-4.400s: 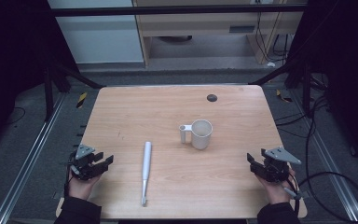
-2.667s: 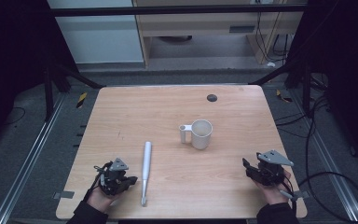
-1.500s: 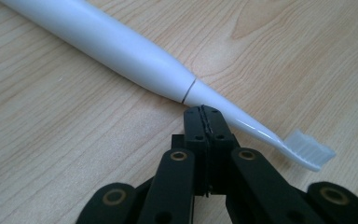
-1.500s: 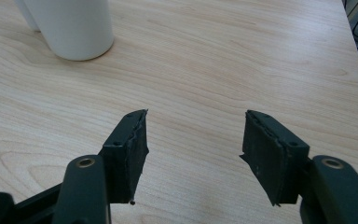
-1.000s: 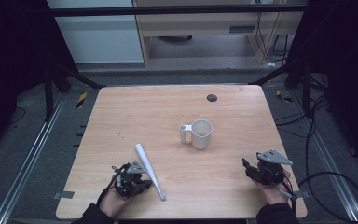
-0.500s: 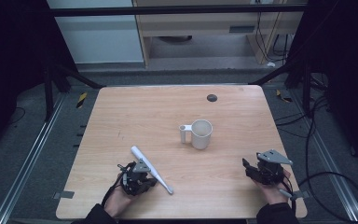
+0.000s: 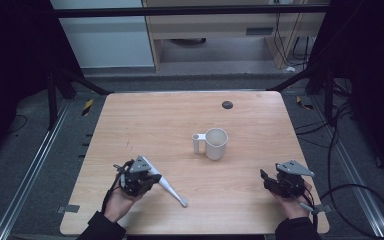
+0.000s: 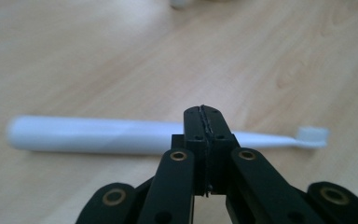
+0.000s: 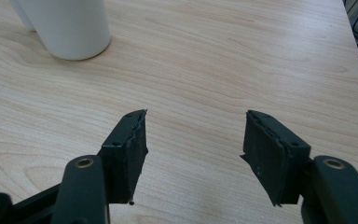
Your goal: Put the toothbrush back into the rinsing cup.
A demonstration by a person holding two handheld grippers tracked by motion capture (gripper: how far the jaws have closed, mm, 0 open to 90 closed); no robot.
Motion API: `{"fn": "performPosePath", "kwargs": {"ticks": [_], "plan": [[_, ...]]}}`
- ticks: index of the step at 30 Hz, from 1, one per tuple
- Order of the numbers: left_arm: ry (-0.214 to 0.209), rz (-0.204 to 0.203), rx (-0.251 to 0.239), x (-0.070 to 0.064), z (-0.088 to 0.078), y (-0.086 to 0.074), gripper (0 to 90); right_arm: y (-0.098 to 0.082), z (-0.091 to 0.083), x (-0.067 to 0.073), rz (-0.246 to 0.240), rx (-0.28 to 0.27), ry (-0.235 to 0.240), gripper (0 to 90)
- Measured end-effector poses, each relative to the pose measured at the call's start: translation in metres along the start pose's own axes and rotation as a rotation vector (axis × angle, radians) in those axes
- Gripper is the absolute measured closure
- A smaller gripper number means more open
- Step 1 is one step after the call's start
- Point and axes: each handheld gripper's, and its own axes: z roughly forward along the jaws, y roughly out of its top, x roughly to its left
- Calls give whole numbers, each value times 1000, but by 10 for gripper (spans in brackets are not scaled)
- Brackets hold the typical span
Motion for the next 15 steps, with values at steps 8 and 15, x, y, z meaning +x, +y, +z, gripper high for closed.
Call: {"fn": "performPosePath", "kwargs": {"ticks": [8, 15], "plan": [[118, -27, 35, 39, 17, 18, 887, 1, 2, 0, 0, 2, 0, 395], [143, -55, 74, 58, 35, 18, 888, 0, 3, 1, -1, 7, 7, 396]]}}
